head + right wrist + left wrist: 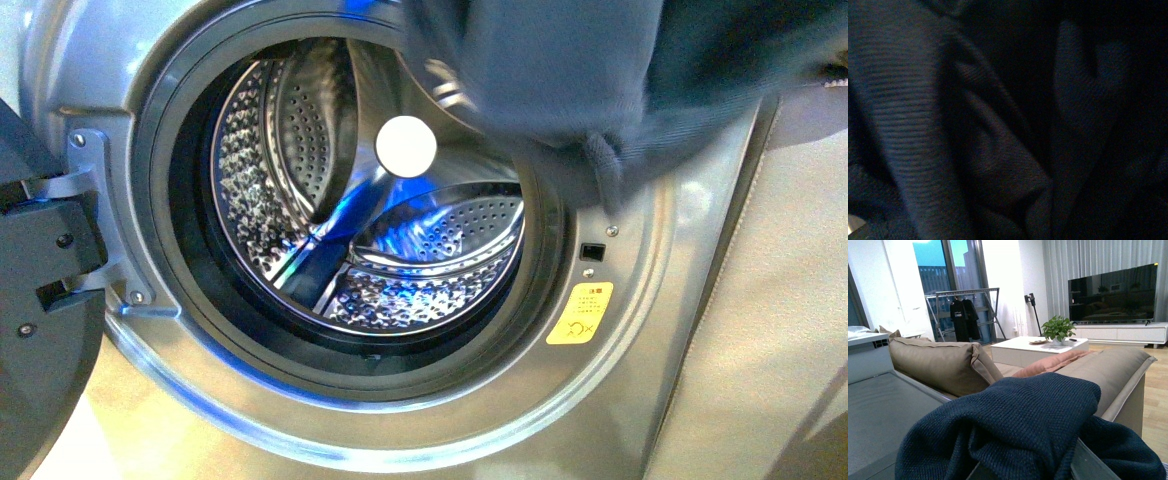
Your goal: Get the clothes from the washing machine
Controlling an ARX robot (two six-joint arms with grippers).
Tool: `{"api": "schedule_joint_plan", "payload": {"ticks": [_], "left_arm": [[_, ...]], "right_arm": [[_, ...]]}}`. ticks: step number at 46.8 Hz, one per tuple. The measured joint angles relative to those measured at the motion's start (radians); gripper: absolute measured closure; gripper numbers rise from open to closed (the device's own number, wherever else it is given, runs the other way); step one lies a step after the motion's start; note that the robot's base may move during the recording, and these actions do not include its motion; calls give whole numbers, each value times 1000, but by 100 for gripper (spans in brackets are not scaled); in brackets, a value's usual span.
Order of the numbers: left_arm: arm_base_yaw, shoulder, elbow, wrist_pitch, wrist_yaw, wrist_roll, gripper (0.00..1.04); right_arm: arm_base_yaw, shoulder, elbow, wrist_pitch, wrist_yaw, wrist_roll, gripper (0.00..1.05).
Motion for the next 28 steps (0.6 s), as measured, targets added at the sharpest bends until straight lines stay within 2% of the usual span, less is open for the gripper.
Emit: {"api": "schedule_joint_plan", "payload": {"ticks": [10,28], "left_arm": [[0,0,0,0,-1,0,98],[2,0,0,0,-6,1,98]], "right_arm": [[-45,74,37,10,8,-9,8],[-1,175,135,-42,42,-140,8]]}}
